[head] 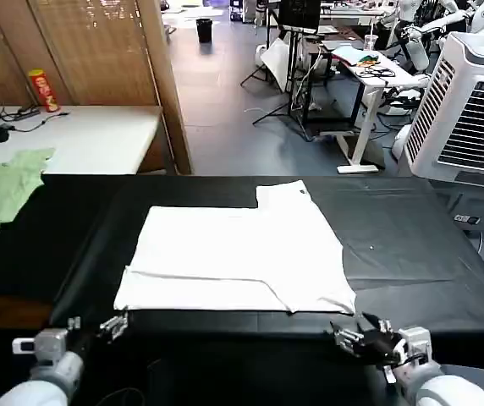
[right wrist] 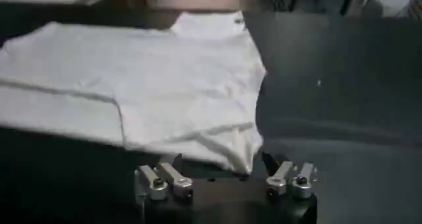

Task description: Fold and organize the clothes.

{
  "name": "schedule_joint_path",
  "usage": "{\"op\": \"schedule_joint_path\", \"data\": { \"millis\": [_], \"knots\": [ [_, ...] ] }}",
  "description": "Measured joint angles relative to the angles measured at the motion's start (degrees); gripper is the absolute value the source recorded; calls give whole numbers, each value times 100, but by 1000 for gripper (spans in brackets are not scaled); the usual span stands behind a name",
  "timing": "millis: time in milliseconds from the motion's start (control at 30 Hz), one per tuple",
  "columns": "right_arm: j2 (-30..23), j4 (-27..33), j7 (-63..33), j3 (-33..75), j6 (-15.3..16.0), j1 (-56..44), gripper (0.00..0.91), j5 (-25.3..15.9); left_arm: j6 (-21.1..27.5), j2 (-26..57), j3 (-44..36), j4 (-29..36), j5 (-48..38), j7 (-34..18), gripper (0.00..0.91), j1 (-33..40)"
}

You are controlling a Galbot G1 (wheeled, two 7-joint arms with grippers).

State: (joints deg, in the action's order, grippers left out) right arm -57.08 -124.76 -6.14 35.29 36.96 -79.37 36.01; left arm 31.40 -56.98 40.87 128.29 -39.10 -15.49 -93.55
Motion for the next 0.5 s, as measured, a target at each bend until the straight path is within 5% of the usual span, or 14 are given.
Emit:
{"op": "schedule_joint_path", "data": {
  "millis": [167,500],
  "knots": [
    [-125,912,-32,-590,-304,1391,878,-231,-178,149,-321,-622,-325,181,878,1166],
    [-571,3355,-300,-1941,-601,3805,878,-155,33,239,-1590,-2858,-838,248,878,3920]
  ]
}}
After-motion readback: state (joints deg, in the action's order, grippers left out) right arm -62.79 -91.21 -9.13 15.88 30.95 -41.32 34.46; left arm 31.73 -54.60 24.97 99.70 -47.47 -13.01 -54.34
